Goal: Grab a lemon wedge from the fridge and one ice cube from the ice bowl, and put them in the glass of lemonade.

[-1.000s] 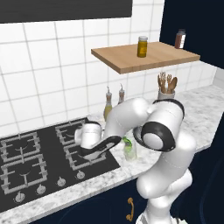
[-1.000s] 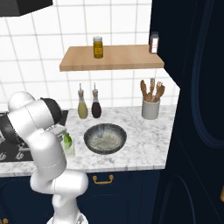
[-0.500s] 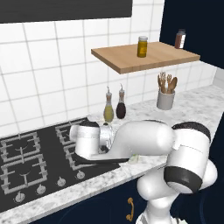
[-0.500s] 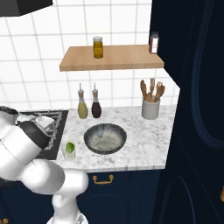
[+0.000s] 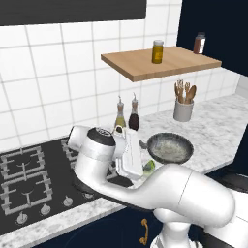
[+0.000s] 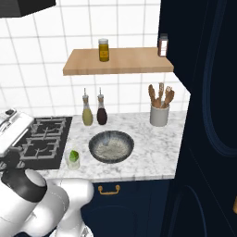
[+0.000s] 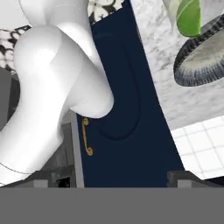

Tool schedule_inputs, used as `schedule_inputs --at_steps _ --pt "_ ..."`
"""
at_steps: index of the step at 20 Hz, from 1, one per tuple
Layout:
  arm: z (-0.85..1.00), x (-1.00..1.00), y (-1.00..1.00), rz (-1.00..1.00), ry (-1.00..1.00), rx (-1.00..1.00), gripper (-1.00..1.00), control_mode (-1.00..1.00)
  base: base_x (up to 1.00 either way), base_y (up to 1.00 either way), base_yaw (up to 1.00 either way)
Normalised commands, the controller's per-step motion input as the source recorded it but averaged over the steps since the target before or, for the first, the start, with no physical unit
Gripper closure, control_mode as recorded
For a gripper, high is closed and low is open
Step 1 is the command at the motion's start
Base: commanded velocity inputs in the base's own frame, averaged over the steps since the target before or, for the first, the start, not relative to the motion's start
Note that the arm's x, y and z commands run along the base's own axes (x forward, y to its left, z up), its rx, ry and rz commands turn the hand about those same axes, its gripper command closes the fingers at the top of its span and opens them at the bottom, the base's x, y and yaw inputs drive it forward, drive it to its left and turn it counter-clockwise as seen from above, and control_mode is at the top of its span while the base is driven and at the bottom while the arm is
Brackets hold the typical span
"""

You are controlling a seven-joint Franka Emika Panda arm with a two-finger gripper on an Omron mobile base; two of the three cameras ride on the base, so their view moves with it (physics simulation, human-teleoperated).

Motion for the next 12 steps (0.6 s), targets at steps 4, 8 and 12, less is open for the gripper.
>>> schedule_inputs --at_steps 4,8,12 --pt "0.39 -0.3 0.86 -0.02 -0.36 0.0 -1.0 -1.0 0.0 0.0 0.0" --pt "0.01 -0.29 0.1 0.0 -0.23 0.08 -1.0 -1.0 0.0 0.0 0.0" --pt "0.0 -0.17 -0.25 0.0 -0.07 0.19 -1.0 -1.0 0.0 0.0 0.0"
